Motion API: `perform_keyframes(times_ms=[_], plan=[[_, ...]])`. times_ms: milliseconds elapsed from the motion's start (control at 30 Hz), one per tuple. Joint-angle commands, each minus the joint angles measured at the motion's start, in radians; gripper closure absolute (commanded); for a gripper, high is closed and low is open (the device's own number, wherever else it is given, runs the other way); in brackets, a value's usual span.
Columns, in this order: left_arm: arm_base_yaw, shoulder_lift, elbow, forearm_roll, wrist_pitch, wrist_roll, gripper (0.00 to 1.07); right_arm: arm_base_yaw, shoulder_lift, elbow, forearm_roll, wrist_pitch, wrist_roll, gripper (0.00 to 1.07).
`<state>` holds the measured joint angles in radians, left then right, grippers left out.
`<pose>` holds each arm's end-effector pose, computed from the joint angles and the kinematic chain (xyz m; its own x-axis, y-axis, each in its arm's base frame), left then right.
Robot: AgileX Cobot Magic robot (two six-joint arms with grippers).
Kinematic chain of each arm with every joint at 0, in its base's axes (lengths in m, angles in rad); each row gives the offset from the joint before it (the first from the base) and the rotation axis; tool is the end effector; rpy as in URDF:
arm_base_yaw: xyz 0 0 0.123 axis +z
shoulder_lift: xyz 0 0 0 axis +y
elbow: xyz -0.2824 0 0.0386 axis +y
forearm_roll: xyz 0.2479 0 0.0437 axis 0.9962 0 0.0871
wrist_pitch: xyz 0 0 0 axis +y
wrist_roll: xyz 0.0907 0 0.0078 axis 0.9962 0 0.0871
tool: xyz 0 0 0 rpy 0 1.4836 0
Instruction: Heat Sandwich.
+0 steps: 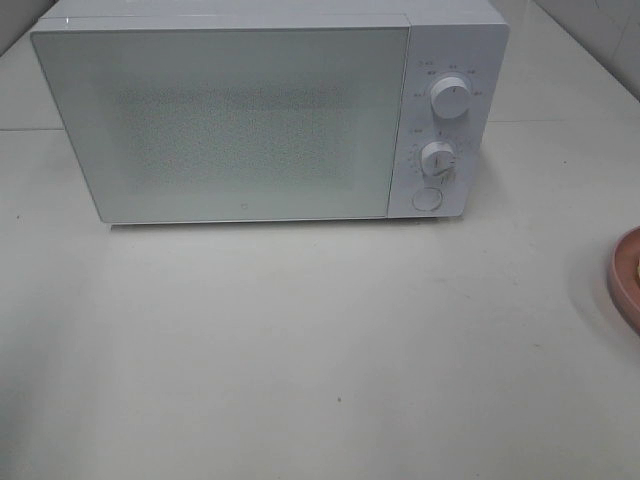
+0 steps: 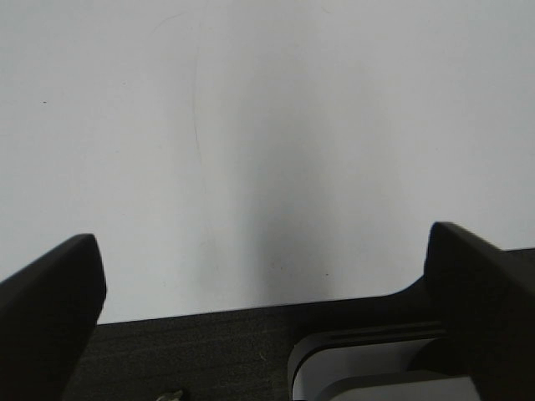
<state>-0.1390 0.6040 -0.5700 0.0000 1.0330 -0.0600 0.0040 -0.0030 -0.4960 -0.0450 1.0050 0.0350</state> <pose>0.0885 -0.0124 0.2747 -0.8292 0.0555 -0.5562 0.0890 0.9955 -0.0334 -0.0027 -0.0035 0.2807 -0.4059 0.0092 -0.9139 0.0351 0.9994 -0.0055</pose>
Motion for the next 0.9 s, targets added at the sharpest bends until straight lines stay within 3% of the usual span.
perform_keyframes(times_ms=[33, 533, 900], plan=[[0.001, -0.096, 0.041, -0.017, 0.032, 0.002, 0.08, -0.004, -0.029, 0.001, 0.003, -0.008, -0.003, 0.32], [0.001, -0.487, 0.052, -0.015, 0.039, 0.002, 0.08, -0.004, -0.029, 0.001, 0.003, -0.008, -0.003, 0.32], [0.001, -0.627, 0.052, -0.02, 0.039, 0.001, 0.08, -0.004, -0.029, 0.001, 0.003, -0.008, -0.003, 0.32]])
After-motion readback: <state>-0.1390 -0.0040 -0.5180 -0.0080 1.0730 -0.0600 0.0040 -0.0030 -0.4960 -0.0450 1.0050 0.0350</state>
